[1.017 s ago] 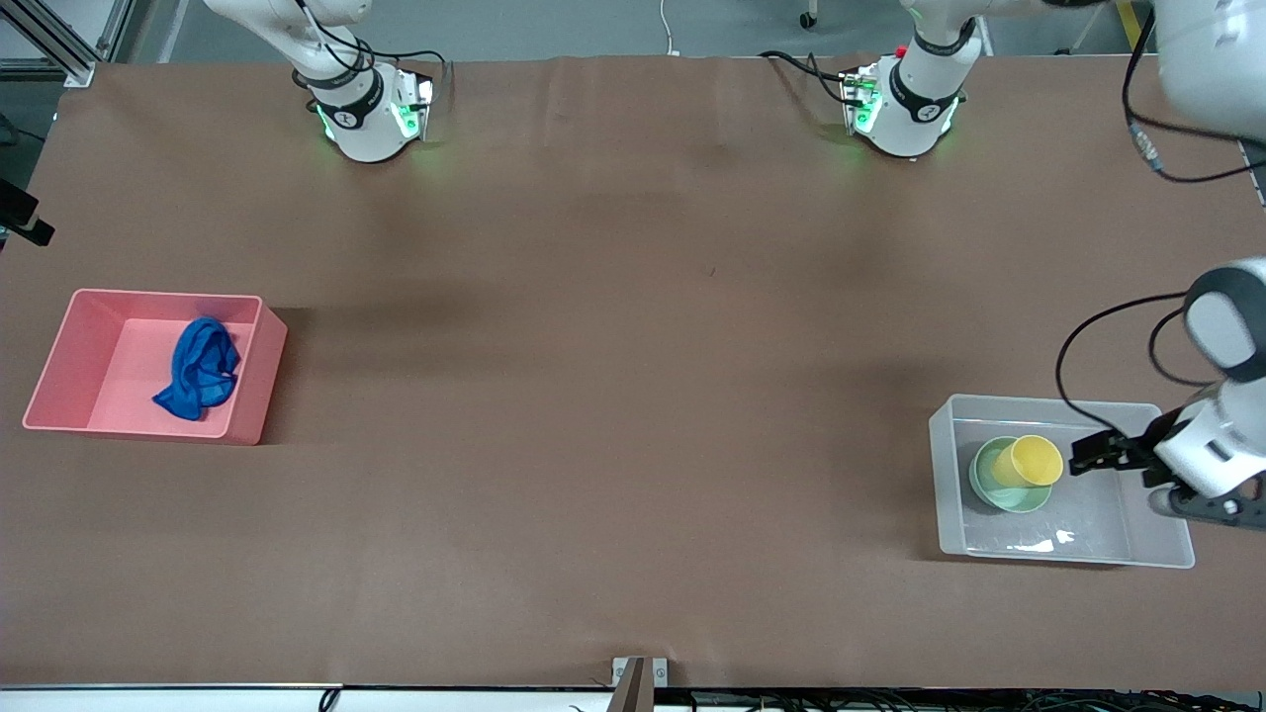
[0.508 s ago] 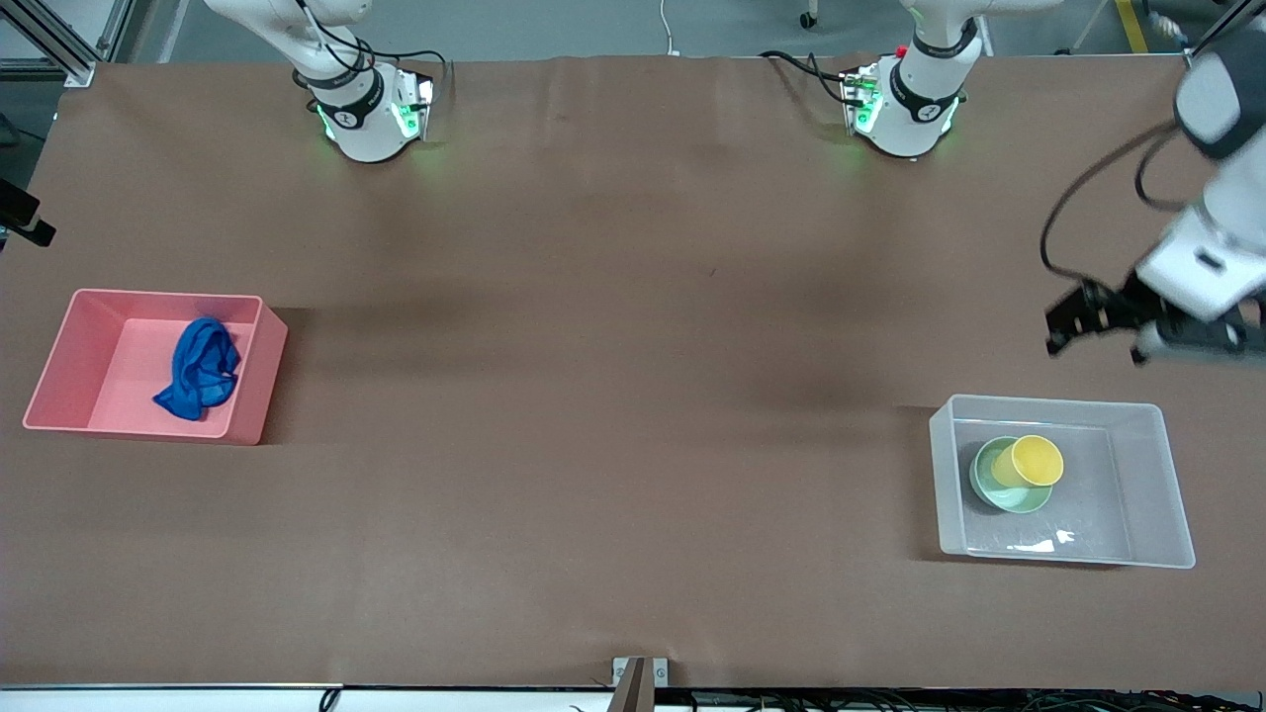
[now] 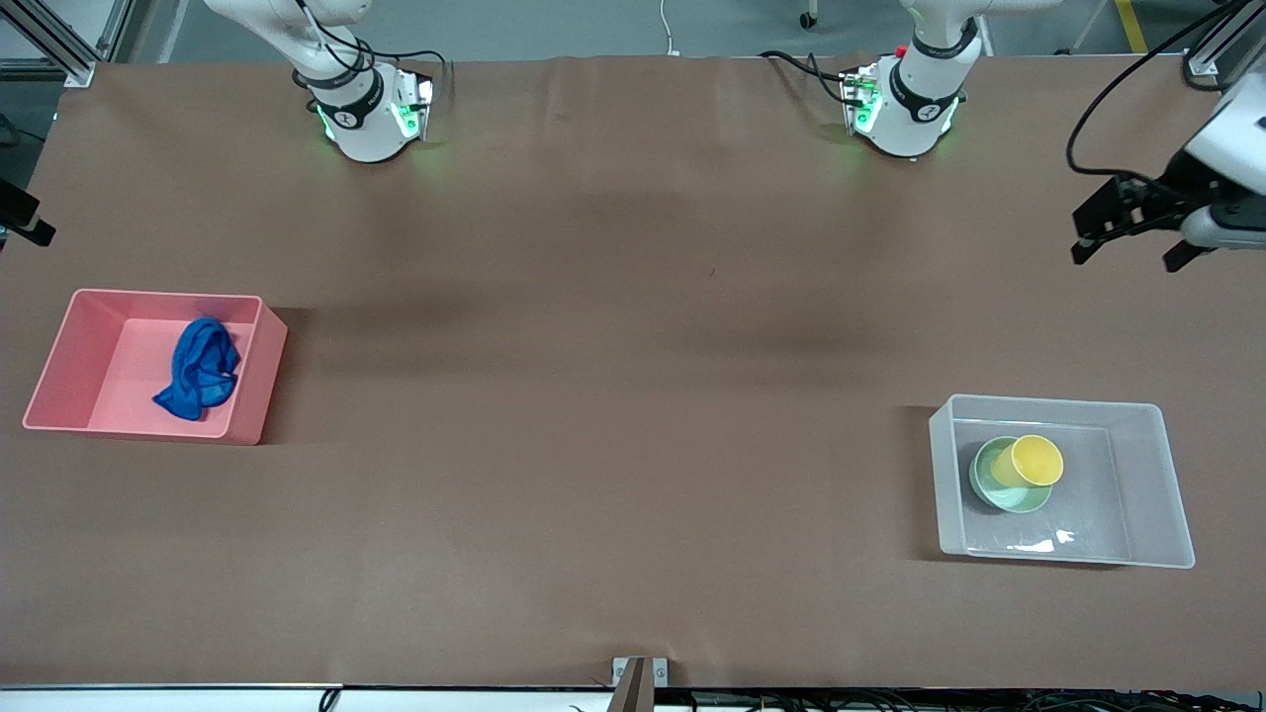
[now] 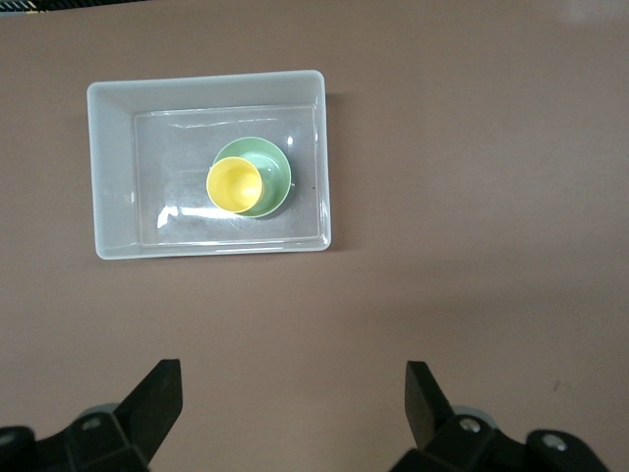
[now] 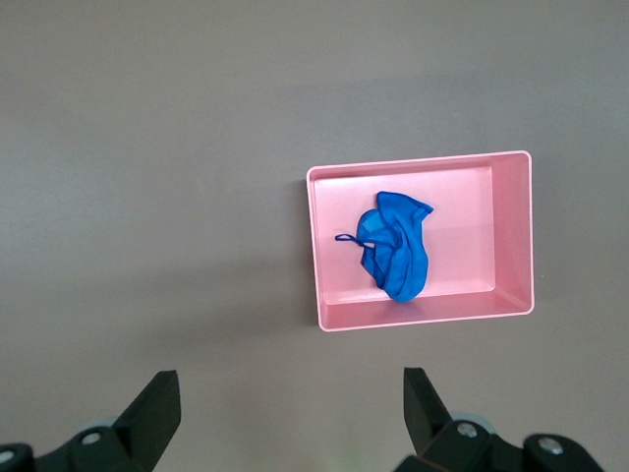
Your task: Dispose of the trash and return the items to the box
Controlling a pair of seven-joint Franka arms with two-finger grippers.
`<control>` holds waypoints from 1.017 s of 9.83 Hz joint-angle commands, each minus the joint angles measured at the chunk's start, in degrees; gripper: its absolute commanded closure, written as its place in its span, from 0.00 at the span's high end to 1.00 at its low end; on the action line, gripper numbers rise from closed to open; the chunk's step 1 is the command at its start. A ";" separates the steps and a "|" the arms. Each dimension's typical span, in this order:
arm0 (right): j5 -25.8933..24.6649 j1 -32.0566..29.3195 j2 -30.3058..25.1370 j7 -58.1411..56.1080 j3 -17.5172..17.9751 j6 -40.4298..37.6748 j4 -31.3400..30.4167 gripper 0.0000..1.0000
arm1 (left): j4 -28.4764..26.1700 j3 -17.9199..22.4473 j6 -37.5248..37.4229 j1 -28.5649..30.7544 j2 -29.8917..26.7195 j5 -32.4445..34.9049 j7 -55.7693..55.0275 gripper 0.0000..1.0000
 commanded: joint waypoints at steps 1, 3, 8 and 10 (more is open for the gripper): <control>0.44 -0.41 0.21 -0.71 0.17 -0.50 0.58 1.00 | 14.40 -0.24 -10.34 0.11 9.79 1.24 -0.68 1.00; 0.44 -0.41 0.21 -0.71 0.17 -0.50 0.67 1.00 | 11.99 -1.89 -11.33 0.46 7.80 1.16 -4.42 1.00; 0.44 -0.41 0.21 -0.71 0.17 -0.50 0.58 1.00 | 9.60 -2.26 -11.60 0.55 6.47 0.81 -3.24 1.00; 0.44 -0.41 0.21 -0.71 0.17 -0.50 0.58 1.00 | 9.60 -2.17 -11.60 0.55 6.47 0.98 -3.49 1.00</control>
